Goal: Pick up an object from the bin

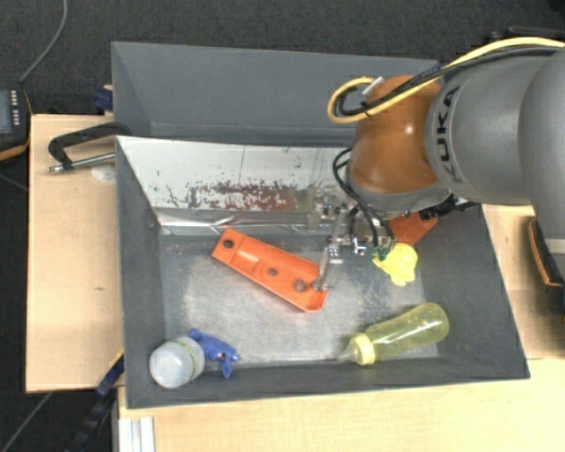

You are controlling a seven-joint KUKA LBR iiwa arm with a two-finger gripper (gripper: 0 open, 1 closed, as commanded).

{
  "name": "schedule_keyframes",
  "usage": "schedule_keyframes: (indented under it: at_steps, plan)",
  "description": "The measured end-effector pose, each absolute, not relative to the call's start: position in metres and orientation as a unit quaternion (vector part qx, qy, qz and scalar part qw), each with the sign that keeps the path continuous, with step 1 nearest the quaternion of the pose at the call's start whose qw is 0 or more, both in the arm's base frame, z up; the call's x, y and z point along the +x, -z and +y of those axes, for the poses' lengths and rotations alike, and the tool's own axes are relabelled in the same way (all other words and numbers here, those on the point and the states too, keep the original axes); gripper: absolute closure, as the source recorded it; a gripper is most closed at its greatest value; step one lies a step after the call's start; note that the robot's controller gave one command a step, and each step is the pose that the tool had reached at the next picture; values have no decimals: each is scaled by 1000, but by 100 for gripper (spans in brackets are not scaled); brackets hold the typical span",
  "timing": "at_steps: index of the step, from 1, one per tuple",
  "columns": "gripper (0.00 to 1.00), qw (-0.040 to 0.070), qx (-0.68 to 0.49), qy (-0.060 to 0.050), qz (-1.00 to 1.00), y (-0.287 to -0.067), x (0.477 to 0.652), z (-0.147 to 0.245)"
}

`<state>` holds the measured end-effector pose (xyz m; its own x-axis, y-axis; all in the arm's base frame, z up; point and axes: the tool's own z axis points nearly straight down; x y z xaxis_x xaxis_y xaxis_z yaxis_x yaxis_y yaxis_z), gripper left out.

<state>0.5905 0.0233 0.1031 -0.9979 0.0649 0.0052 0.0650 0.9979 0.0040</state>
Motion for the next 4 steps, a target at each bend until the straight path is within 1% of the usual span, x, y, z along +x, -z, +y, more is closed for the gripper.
schedule_keyframes:
  at_steps: [1,2,3,4]
  plan:
    - [0,-4,34,1,-999,-73,582,15]
    - [0,-1,-23,2,-1000,-66,581,19]
    - [100,-4,24,2,-1000,-71,571,31]
    - [100,-4,25,2,-1000,-71,571,31]
